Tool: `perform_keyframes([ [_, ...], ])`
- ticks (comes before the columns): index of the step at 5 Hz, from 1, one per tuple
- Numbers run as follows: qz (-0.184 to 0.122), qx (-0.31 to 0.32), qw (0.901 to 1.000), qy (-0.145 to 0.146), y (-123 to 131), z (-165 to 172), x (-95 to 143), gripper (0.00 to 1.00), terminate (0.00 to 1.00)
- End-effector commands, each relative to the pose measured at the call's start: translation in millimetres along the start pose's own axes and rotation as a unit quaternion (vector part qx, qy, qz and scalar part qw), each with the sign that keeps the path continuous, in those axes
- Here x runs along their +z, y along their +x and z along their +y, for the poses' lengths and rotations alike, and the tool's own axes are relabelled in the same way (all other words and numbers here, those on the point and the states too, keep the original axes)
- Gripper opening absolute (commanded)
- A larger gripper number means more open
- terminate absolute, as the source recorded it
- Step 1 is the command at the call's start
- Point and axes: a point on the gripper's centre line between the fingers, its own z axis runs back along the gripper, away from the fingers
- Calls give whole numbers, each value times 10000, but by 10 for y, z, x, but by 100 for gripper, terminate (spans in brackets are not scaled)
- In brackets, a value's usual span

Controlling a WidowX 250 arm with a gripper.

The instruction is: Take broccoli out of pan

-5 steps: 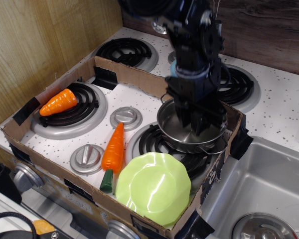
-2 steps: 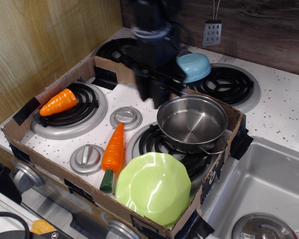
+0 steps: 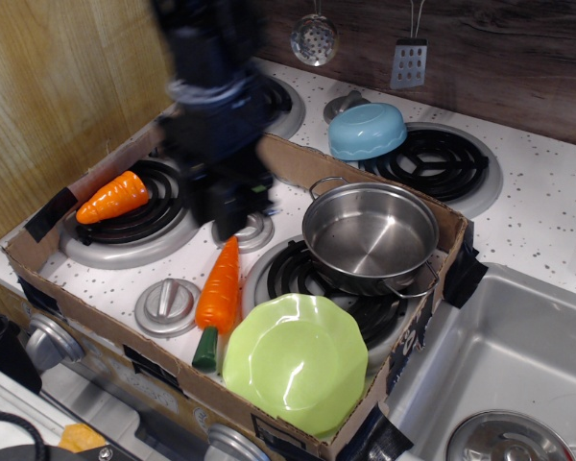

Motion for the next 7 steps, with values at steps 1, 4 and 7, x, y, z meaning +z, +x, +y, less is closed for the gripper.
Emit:
perform_keyframes([
  [1, -124, 224, 9997, -27, -362, 175, -214, 0, 0],
  [4, -238, -105, 9994, -211, -414, 413, -539, 0, 0],
  [7, -308, -319, 9990, -55, -341, 477, -402, 100, 0],
])
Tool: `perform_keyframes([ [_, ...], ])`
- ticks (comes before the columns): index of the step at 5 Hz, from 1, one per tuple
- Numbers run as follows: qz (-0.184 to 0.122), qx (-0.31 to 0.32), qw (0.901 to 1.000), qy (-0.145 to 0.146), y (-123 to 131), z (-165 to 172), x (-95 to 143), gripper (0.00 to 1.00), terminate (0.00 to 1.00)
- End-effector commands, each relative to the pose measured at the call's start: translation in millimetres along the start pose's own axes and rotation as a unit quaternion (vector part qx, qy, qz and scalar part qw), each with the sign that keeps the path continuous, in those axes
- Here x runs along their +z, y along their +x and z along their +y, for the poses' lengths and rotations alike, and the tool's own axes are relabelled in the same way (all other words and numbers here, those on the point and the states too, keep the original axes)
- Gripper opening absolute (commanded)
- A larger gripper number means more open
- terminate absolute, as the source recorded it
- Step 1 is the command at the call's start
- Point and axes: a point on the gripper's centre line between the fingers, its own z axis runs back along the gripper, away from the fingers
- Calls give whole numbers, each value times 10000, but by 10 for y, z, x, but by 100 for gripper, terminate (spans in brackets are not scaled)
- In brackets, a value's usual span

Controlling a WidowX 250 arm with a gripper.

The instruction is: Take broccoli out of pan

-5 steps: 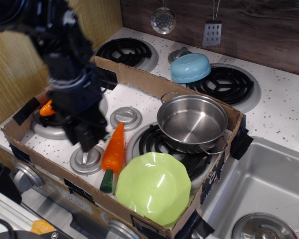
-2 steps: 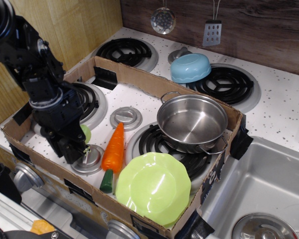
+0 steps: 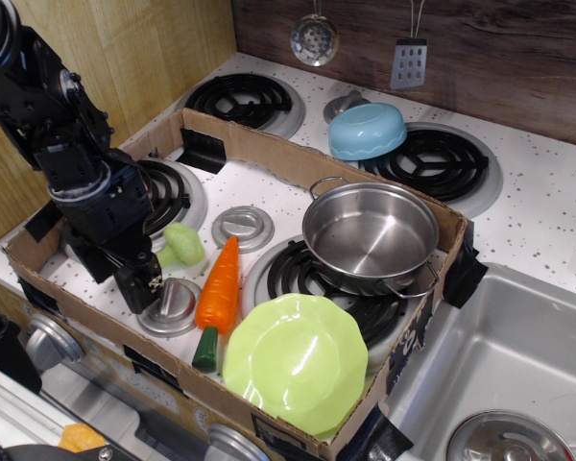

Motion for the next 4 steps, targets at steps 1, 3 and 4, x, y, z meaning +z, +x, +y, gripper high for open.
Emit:
perform_keyframes([
  [1, 50, 5, 9993, 363, 111, -11, 427, 100, 0],
  [3, -51, -310, 9984, 473, 250, 4, 705, 100, 0],
  [4, -112, -415, 9977, 515, 346, -6, 764, 100, 100],
])
